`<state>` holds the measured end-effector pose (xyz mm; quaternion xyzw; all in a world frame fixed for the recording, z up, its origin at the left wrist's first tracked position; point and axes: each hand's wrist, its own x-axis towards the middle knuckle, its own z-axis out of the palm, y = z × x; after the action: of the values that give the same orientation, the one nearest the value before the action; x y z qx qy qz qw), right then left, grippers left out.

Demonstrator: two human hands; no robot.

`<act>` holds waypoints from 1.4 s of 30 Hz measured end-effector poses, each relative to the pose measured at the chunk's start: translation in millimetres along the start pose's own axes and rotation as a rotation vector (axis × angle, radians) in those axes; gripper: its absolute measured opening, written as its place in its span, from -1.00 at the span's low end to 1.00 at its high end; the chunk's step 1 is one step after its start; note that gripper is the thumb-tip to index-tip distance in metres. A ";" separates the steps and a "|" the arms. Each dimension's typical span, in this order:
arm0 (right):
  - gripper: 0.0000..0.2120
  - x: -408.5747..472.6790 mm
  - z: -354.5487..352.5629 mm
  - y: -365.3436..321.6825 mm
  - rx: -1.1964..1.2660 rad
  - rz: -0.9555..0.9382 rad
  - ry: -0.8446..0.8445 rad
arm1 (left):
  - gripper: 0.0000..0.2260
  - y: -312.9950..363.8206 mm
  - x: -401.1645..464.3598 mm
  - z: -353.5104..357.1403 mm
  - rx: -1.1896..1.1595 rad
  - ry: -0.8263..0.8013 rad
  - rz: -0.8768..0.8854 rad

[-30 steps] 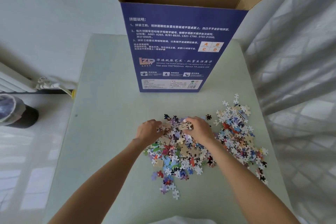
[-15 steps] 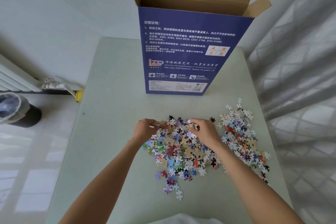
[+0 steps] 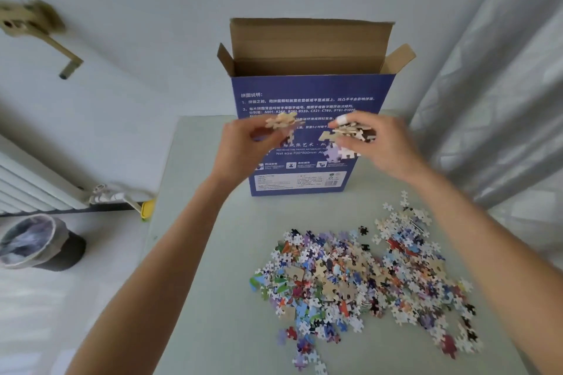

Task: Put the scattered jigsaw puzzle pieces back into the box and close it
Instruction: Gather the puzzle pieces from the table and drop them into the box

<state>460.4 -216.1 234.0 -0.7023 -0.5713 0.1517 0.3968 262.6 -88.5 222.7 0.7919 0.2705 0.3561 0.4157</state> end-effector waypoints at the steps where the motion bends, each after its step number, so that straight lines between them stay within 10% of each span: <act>1: -0.78 15.1 -12.7 -9.3 0.008 -0.038 0.031 | -0.86 14.3 18.2 -6.6 0.024 0.041 0.079; 8: -0.80 110.0 -59.9 -24.8 -0.160 -0.261 0.198 | -0.83 32.8 120.4 -12.4 0.474 -0.009 0.422; 13: -0.73 133.6 -51.9 -9.5 -0.429 -0.364 -0.012 | -0.85 20.9 139.3 -8.4 0.840 -0.258 0.262; 31: -0.70 144.9 -34.0 -18.6 -0.444 -0.162 -0.196 | -0.94 10.2 112.7 -12.5 0.502 -0.142 0.229; 42: -0.84 118.6 -24.3 -19.9 -0.367 -0.334 0.163 | -0.89 2.4 100.1 -8.5 0.665 0.067 0.550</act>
<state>498.8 -115.3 292.5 -0.6685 -0.6634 -0.0790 0.3267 316.2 -13.2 262.1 0.9134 0.1629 0.3725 0.0186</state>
